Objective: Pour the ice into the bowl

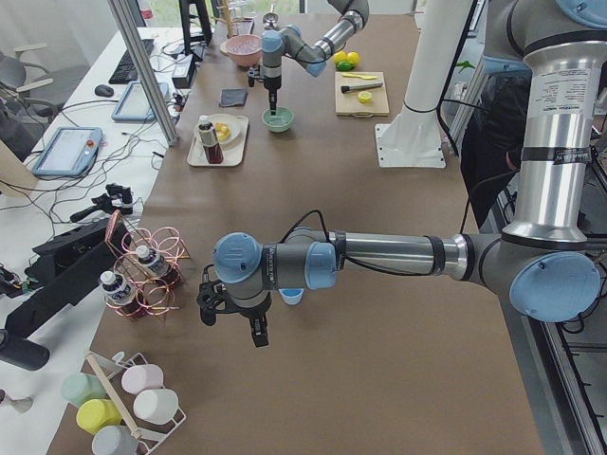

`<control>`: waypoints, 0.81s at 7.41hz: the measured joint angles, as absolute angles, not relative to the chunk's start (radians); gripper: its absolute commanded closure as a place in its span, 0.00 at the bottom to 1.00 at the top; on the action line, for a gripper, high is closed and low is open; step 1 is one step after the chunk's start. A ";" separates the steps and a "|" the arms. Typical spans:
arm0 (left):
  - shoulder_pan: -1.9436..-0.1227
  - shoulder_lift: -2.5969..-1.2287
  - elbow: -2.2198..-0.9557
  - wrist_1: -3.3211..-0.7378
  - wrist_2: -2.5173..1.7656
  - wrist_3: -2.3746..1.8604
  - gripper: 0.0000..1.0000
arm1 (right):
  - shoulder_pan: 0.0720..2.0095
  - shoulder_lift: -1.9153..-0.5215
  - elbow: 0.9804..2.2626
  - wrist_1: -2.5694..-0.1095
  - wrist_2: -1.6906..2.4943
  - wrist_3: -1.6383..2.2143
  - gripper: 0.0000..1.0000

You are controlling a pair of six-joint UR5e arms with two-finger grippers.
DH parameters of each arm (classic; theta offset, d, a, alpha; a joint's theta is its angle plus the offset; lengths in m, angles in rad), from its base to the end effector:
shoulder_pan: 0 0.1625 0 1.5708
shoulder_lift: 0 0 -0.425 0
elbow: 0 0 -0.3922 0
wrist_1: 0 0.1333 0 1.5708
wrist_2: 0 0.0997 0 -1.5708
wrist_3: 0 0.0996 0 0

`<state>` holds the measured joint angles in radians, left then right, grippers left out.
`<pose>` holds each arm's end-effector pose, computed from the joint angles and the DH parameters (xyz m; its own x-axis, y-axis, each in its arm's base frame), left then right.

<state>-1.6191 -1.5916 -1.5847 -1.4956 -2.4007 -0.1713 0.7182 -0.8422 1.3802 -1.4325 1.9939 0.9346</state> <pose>-0.0838 -0.4942 0.6450 0.6547 -0.2316 -0.7196 0.1622 0.9728 -0.1656 -0.5072 -0.5660 0.2871 0.7139 -0.0956 0.6937 0.0220 0.9932 0.1143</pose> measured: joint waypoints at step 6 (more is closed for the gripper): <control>-1.612 -1.582 -1.599 -1.495 -2.400 -0.181 0.03 | 0.721 -0.845 1.382 -1.434 1.995 0.940 1.00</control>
